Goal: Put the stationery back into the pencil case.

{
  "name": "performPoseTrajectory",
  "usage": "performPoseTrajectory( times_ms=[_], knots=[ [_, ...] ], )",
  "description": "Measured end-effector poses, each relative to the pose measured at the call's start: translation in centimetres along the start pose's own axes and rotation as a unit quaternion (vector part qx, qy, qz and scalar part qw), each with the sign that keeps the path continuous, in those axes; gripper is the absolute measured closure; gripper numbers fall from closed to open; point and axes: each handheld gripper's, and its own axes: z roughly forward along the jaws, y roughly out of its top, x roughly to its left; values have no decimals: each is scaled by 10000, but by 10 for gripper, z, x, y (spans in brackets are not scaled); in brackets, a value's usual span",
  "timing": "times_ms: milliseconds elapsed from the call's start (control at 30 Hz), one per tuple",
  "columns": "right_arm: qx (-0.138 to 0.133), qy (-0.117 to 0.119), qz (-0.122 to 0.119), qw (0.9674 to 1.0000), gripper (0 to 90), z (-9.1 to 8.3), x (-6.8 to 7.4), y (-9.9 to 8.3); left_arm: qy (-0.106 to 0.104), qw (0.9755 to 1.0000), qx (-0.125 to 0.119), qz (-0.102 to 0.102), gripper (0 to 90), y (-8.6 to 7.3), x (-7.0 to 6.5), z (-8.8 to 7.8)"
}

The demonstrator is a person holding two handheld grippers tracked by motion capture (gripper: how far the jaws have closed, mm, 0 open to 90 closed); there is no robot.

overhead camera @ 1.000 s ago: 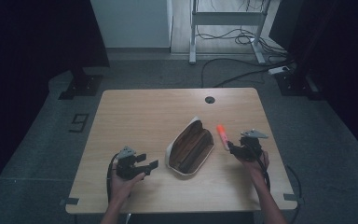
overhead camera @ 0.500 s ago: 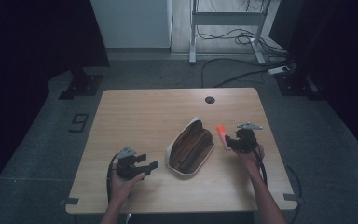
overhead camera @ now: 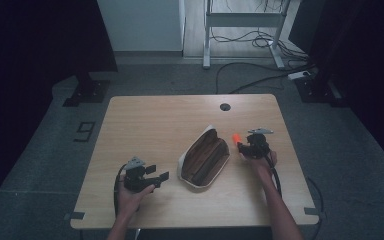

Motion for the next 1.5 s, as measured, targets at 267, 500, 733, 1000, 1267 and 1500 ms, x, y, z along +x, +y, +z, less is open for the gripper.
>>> performPoseTrajectory(
  times_ms=[267, 500, 733, 1000, 1267, 1500],
  knots=[
    [166, 26, -125, 9998, 452, 10, 5, -3, 5, 10000, 8, 12, 296, 0, 1, 0],
    [206, 35, -20, 9998, 498, 10, 3, -4, 3, 10000, 6, 13, 296, 0, 2, -1],
    [192, 24, -49, 9998, 611, 9, 1, -4, 17, 10000, 0, -8, 296, 0, 2, -1],
    [223, 123, -10, 9997, 650, 8, -3, -4, 24, 10000, 14, -41, 297, -1, 5, -1],
    [104, 180, 16, 9998, 651, -5, -4, -1, 10, 10000, 12, -43, 297, -1, 5, -1],
    [-60, 374, 52, 9993, 652, -20, -1, 2, -19, 10000, -30, -53, 298, 1, 6, -1]
  ],
)
